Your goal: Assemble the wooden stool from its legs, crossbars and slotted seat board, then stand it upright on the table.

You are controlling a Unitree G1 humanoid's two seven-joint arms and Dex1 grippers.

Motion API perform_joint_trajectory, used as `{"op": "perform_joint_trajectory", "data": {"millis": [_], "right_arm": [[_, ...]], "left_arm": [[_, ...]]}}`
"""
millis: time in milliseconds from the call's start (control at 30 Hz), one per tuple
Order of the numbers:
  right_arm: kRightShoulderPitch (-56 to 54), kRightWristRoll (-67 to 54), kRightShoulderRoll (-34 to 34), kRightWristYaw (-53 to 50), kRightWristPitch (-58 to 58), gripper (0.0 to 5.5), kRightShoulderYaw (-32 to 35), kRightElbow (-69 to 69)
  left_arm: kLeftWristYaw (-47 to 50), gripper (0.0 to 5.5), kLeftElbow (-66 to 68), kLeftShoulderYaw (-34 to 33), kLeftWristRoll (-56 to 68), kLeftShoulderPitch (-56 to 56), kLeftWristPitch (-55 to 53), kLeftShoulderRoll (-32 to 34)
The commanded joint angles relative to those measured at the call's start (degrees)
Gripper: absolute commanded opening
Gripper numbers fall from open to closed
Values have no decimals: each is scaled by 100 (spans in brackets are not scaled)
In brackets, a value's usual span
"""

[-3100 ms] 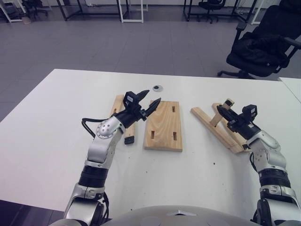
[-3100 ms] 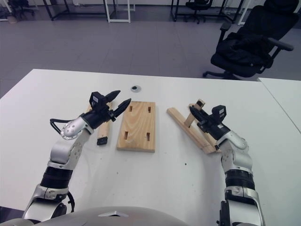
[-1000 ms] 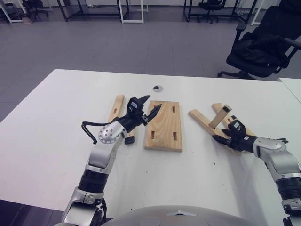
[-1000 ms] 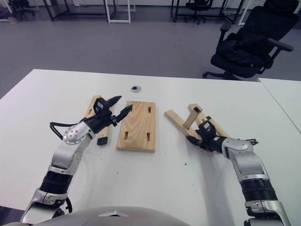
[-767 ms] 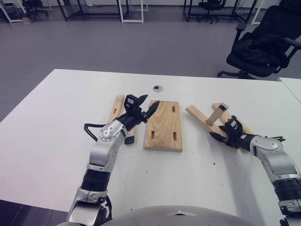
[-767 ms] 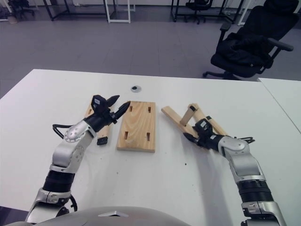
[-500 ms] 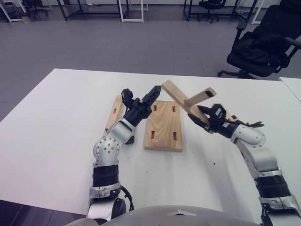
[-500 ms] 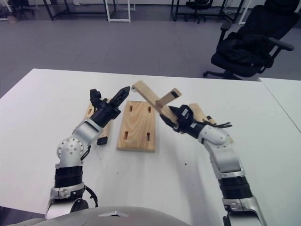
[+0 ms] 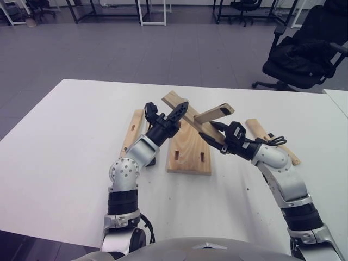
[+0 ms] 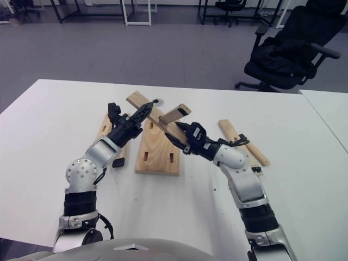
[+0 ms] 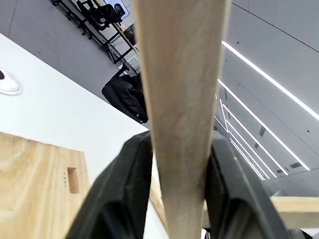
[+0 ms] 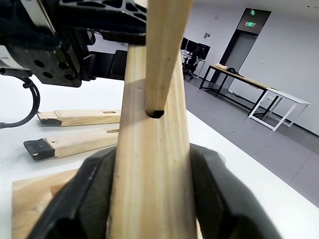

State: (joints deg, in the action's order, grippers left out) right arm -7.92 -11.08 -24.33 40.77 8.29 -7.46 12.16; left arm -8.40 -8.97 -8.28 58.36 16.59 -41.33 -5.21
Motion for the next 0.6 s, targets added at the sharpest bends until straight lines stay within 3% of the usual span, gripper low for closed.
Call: {"op": "perform_joint_trajectory", "data": {"millis": [33,133,167,267,433,600], "right_arm": [[115,35,-39,59,-132,209,-80,136],[99,21,-12,38,-88,209,-96,107],[102,45,18,-20,-39,252,-115,108],[555,96,-22,-170,98,309,-118,286],[1726,237,-101,-723,-104,313,471,196],[1901,577,65,-1278,-292,313,579,-242]], "left_arm": [[122,106,68,77,-229,-198,208,-175],[-15,106,-44,331,-510,-238,398,-111],[50,106,-126,335,-604,-243,490,-82],[654,101,-835,92,-1154,-395,823,203],[1981,101,-3187,-378,-1058,-1233,237,715],[2470,101,-3338,-208,-973,-1674,-96,593]]}}
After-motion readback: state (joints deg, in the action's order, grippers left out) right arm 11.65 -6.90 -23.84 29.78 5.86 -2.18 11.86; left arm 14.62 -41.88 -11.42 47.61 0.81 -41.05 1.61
